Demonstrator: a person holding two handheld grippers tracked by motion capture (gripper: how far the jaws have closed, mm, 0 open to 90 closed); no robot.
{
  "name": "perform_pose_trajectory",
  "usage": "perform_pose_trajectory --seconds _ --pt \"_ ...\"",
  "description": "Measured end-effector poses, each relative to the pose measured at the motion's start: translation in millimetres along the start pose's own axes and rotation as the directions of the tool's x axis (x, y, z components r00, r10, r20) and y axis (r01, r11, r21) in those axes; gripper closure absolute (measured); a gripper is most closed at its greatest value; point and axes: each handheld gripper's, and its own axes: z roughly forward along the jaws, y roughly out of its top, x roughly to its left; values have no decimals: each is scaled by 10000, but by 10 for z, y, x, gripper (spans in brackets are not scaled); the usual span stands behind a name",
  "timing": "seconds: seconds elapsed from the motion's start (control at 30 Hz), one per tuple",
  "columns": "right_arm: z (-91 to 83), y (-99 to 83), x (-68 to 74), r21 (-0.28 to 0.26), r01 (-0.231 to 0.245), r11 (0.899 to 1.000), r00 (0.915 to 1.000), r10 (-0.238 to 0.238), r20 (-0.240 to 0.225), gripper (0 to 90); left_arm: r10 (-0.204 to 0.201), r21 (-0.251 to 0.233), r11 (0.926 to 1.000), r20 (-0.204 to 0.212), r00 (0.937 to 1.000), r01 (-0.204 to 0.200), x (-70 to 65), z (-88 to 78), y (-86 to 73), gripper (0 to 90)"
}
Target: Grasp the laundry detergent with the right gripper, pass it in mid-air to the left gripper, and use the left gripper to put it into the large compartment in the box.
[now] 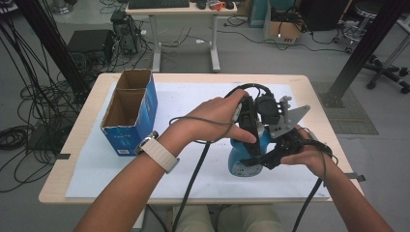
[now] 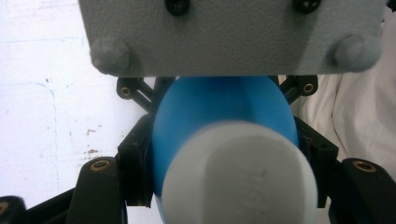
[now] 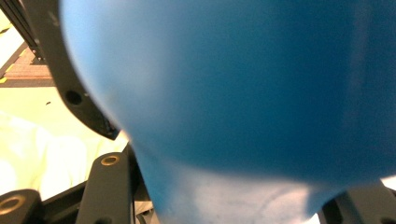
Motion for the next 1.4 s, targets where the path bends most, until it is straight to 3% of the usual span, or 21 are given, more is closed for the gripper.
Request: perform_pose_trajectory --seconds 1.23,1.33,1.4 --pt "-18 -2 3 -14 -93 10000 10000 93 -27 432 -19 -35 10000 71 10000 19 13 -6 19 373" --pt "-20 -8 6 -38 -118 9999 9999 118 -37 432 -108 -334 9994 106 9999 112 8 21 16 372" --pt "-23 -13 8 -63 -107 9999 9999 106 -44 432 -101 -281 9995 135 9999 105 8 23 22 373"
